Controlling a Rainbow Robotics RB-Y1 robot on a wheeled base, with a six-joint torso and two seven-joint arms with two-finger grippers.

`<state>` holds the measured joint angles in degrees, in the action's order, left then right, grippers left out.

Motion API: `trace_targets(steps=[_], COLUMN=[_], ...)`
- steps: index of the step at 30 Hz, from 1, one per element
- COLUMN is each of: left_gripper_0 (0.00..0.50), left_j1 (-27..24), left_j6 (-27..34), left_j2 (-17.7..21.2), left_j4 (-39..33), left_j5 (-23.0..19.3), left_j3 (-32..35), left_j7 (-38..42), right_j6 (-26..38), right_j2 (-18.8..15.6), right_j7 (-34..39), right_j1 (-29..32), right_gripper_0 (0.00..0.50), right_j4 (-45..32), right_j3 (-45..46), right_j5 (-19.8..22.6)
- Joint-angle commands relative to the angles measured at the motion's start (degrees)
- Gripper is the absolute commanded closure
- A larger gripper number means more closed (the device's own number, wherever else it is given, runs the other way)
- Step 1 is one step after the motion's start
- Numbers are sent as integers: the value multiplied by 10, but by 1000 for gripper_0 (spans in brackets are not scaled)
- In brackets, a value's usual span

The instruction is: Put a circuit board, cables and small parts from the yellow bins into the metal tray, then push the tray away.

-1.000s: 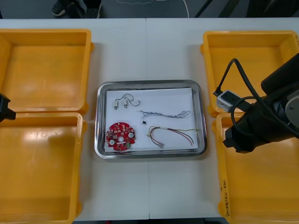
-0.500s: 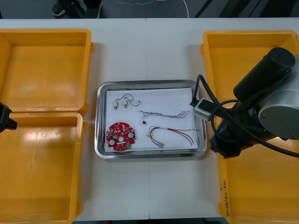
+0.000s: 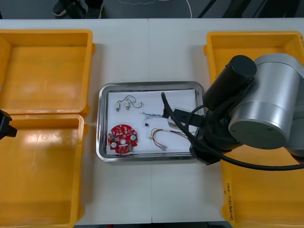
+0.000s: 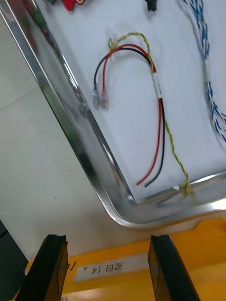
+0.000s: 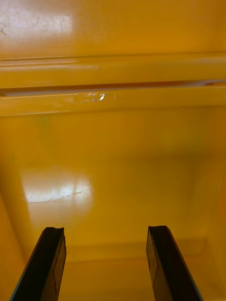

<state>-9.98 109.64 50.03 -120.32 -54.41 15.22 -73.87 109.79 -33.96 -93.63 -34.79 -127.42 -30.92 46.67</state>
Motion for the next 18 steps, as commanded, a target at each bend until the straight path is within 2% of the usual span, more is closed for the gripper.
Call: trace_targets(steps=[1, 9, 13, 18], left_gripper_0=[0, 0, 0, 0], left_j1=[13, 21, 21, 21], left_j6=[4, 4, 4, 4], left_j2=[26, 26, 26, 26], left_j4=[-18, -18, -18, -18], left_j5=[1, 12, 12, 12], left_j3=[17, 17, 17, 17], left_j7=[-51, -52, -52, -52], right_j6=[2, 1, -21, -41], right_j2=[39, 72, 83, 92], right_j7=[-27, -110, -141, -151], right_j1=[-33, -58, -72, -92], right_gripper_0=[0, 0, 0, 0], right_j4=[23, 67, 82, 82], right_j3=[-12, -41, -65, -115], right_j5=[-3, -25, -35, -62])
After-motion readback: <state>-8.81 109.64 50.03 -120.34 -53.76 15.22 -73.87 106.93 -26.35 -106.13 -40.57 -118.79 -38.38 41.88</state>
